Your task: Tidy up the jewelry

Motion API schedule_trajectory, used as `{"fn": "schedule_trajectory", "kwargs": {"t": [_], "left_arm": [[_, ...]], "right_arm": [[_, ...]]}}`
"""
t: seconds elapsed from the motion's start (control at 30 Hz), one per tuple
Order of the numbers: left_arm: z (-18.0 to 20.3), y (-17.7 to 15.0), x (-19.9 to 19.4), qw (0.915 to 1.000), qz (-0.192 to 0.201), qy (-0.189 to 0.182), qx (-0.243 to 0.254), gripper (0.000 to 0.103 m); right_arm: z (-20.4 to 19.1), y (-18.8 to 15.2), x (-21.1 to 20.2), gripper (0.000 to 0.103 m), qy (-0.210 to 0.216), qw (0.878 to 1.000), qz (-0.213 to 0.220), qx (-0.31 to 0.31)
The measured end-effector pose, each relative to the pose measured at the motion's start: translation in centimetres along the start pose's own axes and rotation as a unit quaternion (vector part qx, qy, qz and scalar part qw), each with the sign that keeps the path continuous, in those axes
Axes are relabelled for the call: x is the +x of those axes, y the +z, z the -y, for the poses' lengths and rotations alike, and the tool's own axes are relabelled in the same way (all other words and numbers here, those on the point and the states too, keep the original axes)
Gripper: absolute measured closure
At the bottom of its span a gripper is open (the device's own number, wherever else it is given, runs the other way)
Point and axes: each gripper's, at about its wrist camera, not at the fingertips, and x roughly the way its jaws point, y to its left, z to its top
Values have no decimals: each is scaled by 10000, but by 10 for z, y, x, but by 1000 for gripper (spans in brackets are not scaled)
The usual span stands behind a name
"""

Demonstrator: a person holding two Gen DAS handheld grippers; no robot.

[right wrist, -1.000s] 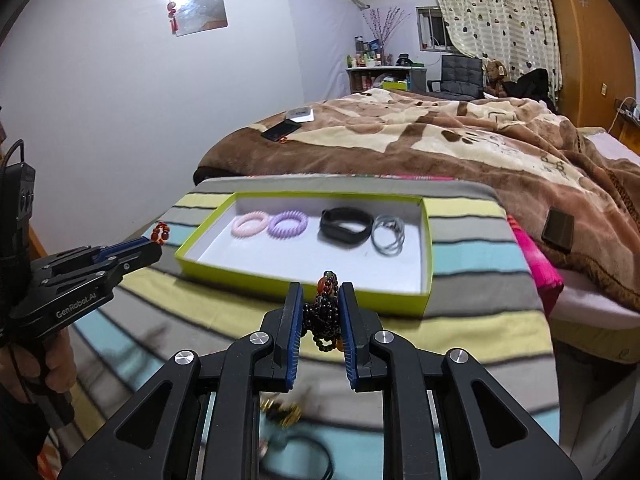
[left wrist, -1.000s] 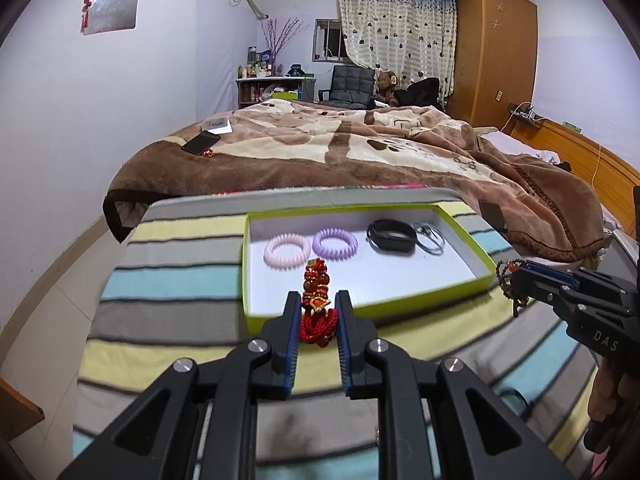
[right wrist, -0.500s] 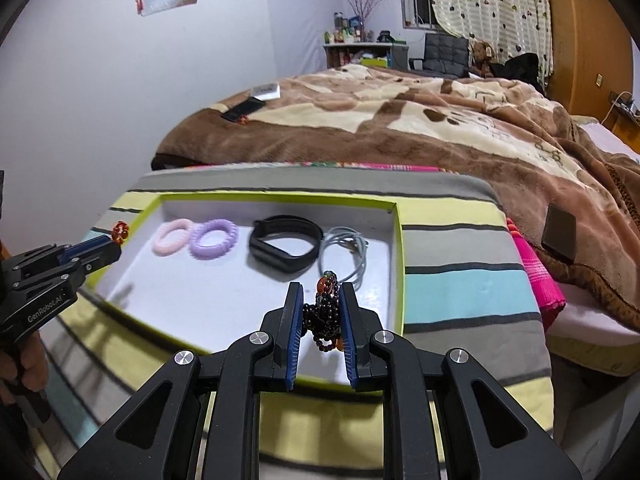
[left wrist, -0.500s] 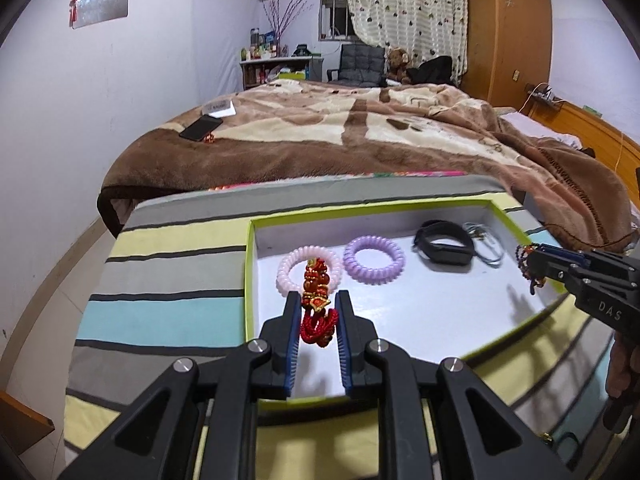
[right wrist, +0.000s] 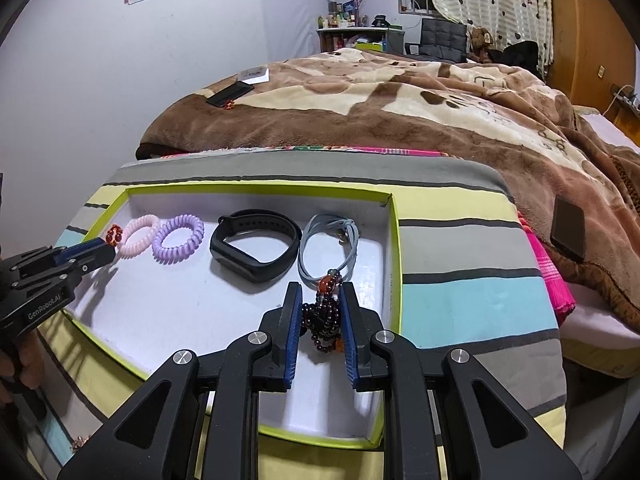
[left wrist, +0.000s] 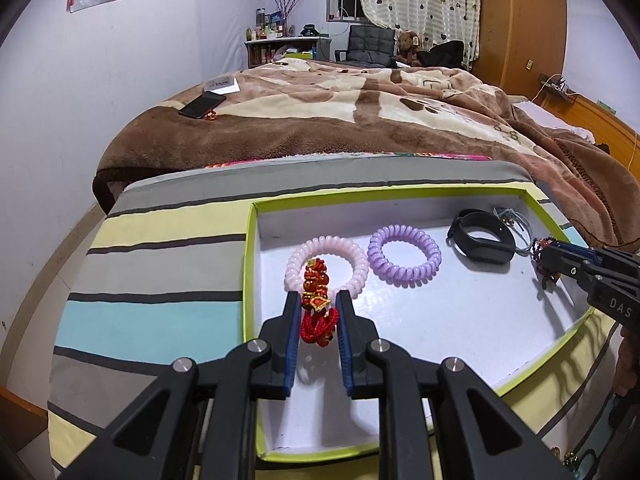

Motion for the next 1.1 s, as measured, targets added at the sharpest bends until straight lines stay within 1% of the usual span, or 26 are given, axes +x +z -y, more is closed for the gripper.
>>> {"fn": "schedule_trajectory", "kwargs": {"t": [0.1, 0.17, 0.27, 0.47, 0.73, 0.9, 1.1], "left_arm": [[1, 0, -1, 10000, 3, 19, 17, 82], [1, 1, -1, 10000, 19, 9, 7, 77], [-1, 1, -4, 10000, 59, -14, -40, 70], [-2, -4, -21, 9998, 191, -4, -33, 70], [3, -16, -71, 9983, 567, -82, -62, 70], [5, -40, -105, 9969, 715, -233, -246, 70], [13, -74, -135, 9963, 747, -273, -324, 70]], "right_arm": [[-1, -1, -1, 83, 9, 10000, -20, -18], [-1, -1, -2, 82, 1, 10000, -27, -27], [-1, -1, -5, 76, 31, 10000, 19, -29], [-2, -5, -22, 75, 77, 9999, 131, -5], [-7, -22, -71, 75, 192, 9988, 442, 44], [-13, -44, -107, 75, 276, 9976, 634, 11], [-25, -78, -141, 75, 369, 9964, 765, -27]]}}
